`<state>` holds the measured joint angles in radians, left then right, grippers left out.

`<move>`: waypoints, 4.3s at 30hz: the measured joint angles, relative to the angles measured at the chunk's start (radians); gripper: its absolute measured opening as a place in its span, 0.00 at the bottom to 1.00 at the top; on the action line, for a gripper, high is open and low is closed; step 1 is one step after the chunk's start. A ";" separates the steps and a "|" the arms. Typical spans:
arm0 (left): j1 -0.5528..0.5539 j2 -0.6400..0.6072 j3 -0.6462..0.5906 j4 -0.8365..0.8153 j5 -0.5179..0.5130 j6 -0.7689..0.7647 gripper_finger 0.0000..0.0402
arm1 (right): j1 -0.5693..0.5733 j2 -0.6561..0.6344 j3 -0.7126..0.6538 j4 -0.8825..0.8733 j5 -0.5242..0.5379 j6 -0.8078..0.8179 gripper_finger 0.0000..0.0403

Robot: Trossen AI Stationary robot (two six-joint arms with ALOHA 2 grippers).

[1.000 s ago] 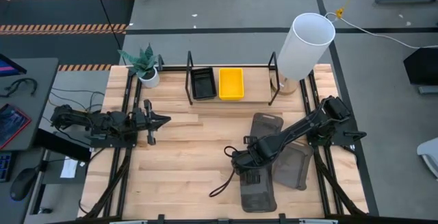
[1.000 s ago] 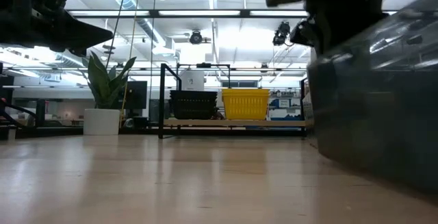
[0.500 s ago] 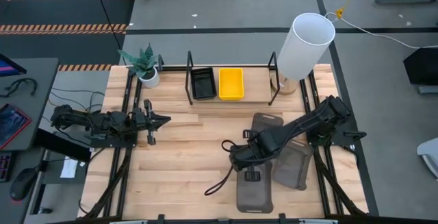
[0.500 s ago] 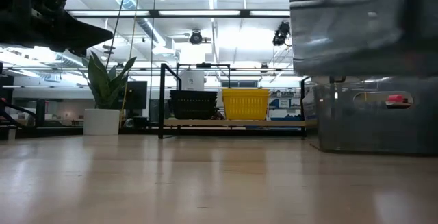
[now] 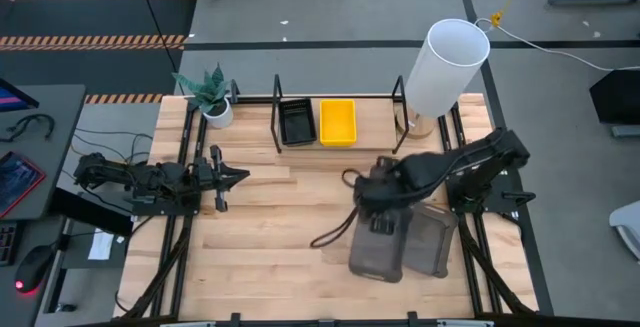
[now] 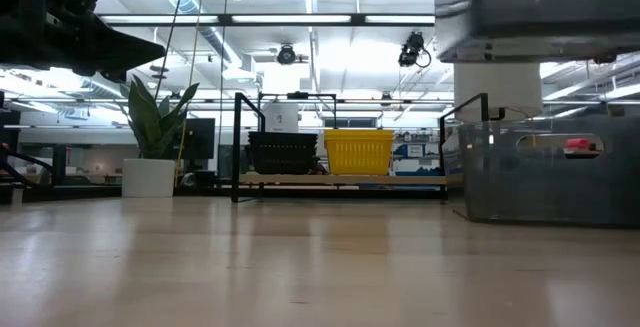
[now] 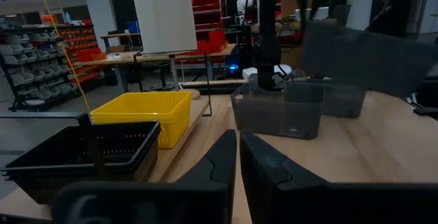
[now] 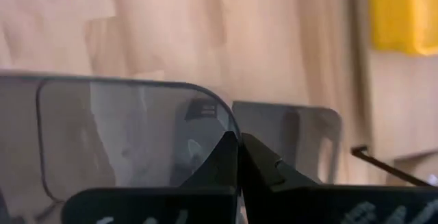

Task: Stack baskets on shelf by color
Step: Stack the bottom black transparent bin on top of the black transparent bin, then stack the right black transparent bin on top of the black transparent bin

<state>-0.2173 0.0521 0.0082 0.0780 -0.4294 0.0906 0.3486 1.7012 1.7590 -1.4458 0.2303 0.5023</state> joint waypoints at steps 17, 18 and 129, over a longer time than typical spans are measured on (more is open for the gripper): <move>0.000 0.000 0.000 0.000 0.000 0.000 0.08 | -0.254 -0.242 -0.189 -0.058 0.057 -0.108 0.01; 0.000 0.000 0.000 0.000 0.000 0.000 0.07 | -0.266 -0.244 -0.199 -0.047 0.052 -0.122 0.01; 0.000 0.000 0.000 0.000 0.000 0.000 0.09 | -0.549 -0.214 -0.501 0.093 -0.408 -0.211 0.36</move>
<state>-0.2173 0.0517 0.0082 0.0777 -0.4294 0.0906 -0.2001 1.4868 1.2578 -1.3528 -0.1776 0.2910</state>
